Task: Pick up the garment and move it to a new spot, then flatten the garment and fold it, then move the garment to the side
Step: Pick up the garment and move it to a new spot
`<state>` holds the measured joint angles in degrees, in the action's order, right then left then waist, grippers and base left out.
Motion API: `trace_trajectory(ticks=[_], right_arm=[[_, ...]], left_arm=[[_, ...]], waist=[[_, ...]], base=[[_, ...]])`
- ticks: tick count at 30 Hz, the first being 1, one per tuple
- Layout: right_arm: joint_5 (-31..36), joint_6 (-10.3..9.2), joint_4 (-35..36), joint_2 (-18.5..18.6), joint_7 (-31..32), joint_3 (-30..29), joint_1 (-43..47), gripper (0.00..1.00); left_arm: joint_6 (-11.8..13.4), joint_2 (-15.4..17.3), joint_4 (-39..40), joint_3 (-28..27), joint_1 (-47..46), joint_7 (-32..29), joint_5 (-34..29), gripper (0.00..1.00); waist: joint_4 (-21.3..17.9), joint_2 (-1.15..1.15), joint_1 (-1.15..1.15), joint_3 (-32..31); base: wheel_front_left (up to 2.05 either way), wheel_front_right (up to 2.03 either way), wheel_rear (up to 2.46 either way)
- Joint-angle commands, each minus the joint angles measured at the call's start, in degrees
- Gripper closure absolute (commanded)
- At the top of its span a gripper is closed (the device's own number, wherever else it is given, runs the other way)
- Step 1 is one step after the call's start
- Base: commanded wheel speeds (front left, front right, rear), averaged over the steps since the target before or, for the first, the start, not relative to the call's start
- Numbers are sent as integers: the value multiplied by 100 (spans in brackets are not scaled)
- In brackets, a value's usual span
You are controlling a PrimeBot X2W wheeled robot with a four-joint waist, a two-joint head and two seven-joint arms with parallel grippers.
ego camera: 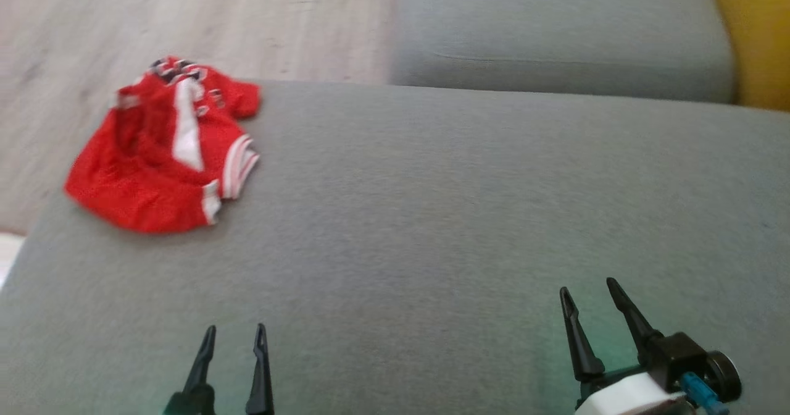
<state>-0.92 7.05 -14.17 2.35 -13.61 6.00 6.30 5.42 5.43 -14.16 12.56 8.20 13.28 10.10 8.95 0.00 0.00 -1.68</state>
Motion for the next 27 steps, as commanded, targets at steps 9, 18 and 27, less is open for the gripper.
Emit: trace_trajectory(ticks=[9,18,27], right_arm=[[-61,44,166,53,-38,248,-230,0],[-101,44,96,53,-67,312,-301,0],[-68,44,74,53,-89,345,-346,0]], left_arm=[[90,176,311,-236,-248,61,42,0],[135,257,421,-272,-185,22,105,0],[255,277,521,-319,-136,-14,170,0]], waist=[[1108,0,0,-19],[1575,0,0,6],[1532,0,0,75]], base=[[0,0,0],[0,0,0],[0,0,0]])
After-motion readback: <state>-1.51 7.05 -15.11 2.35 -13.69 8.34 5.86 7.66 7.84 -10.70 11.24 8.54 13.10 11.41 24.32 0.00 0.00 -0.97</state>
